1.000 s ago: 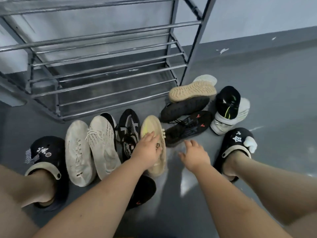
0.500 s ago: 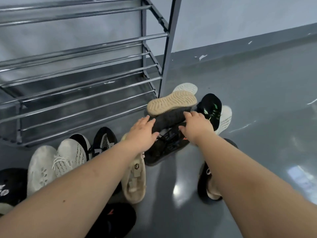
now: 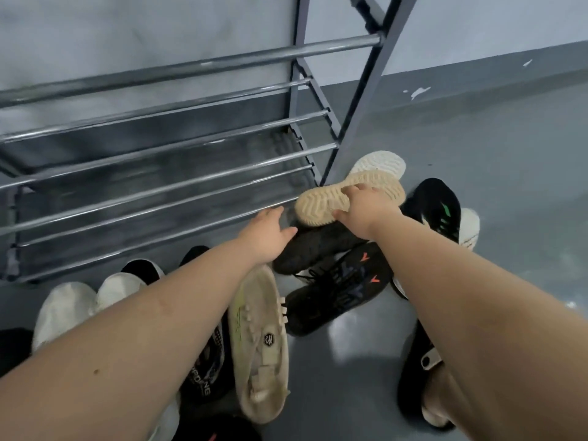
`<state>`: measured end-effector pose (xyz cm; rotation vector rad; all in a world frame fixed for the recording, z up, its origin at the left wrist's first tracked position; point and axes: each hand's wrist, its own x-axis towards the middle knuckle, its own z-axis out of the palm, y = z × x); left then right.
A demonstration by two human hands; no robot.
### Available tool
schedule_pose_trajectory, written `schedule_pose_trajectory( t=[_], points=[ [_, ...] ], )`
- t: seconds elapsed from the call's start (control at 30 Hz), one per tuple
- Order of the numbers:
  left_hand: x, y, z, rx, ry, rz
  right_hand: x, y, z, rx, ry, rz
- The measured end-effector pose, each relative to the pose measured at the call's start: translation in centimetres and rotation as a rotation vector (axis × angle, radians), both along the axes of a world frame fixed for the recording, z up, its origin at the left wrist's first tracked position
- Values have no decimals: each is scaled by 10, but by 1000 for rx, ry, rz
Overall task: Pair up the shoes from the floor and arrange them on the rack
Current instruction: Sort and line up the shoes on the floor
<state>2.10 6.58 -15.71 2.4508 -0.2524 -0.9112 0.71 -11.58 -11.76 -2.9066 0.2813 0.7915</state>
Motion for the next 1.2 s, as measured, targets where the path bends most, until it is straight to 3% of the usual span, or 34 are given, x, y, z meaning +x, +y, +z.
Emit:
schedule_pose_trajectory(
  t=[0.13,0.47,0.63,0.87,1.03,1.2],
  points=[
    [14,-11,-24,-134,112,218,12,7,-18,8,14,2],
    [25,-37,-91,-381,352,402,54,10,-45,-3,102,5],
    [26,-38,-58,-430,401,537,54,-2,-48,-50,43,-6],
    [19,-44,-61,-490,405,596,47,-16,-47,-149,-23,103],
    [5,-45,-52,-478,352,444,35,-22,-30,-243,63,225],
    [-5,-25,-26,-540,244,468,13,-10,-7,-74,9,121]
  ],
)
